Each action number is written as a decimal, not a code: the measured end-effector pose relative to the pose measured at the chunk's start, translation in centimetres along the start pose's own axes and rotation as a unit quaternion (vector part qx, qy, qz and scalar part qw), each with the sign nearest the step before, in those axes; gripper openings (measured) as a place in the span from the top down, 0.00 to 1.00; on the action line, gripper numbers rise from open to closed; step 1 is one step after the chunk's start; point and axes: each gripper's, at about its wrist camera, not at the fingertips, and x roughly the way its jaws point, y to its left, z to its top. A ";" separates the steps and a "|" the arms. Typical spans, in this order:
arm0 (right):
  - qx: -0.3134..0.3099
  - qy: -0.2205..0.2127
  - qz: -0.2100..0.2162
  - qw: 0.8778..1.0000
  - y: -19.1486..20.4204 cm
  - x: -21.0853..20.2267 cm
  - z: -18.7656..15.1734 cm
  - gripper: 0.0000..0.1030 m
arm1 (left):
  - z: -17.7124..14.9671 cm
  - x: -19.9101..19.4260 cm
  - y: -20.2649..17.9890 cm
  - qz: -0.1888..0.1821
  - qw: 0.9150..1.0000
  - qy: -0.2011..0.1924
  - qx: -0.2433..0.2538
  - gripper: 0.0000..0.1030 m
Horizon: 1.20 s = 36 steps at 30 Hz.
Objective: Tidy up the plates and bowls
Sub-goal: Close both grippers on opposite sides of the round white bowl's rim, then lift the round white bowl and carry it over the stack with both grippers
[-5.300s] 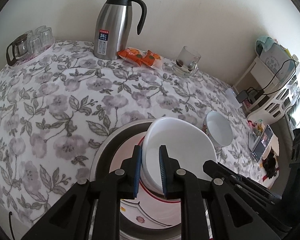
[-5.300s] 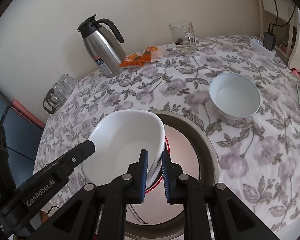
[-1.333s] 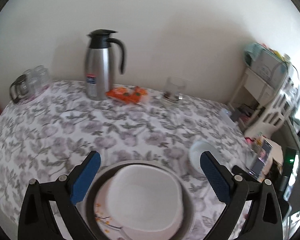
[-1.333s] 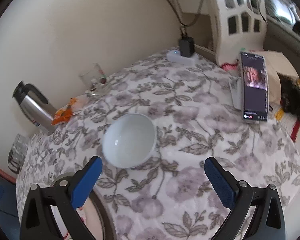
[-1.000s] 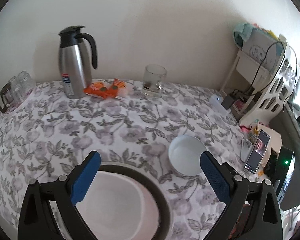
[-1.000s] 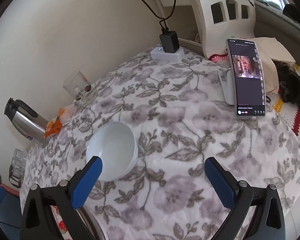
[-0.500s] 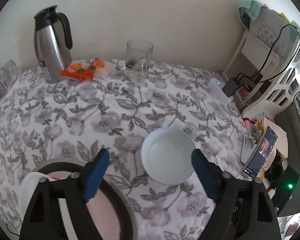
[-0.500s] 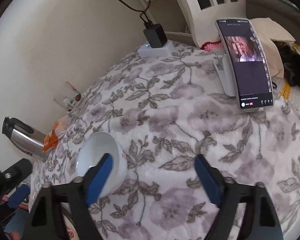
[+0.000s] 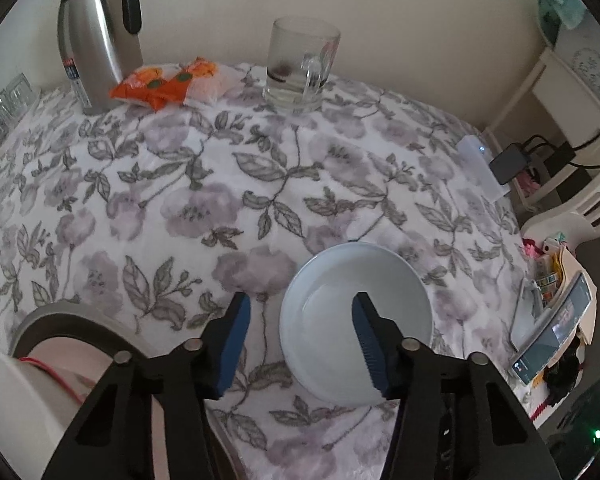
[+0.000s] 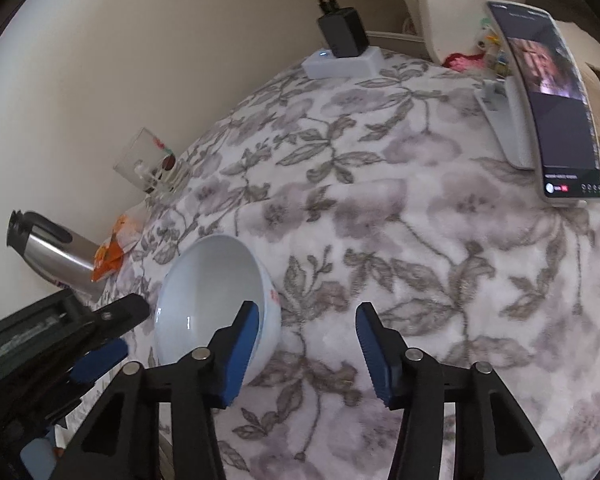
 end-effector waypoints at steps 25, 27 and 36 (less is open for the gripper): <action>-0.010 0.028 0.016 0.999 0.3 3.9 -0.5 0.83 | 0.0 5.1 0.0 -0.022 0.999 0.045 -0.014 0.84; -0.014 0.026 0.017 0.999 0.4 3.9 -0.5 0.87 | 0.1 5.0 -0.2 -0.026 0.999 0.042 -0.010 0.84; -0.010 0.038 0.026 0.999 0.2 3.8 -0.5 0.89 | -0.1 4.8 -0.1 -0.034 0.999 0.040 -0.008 0.85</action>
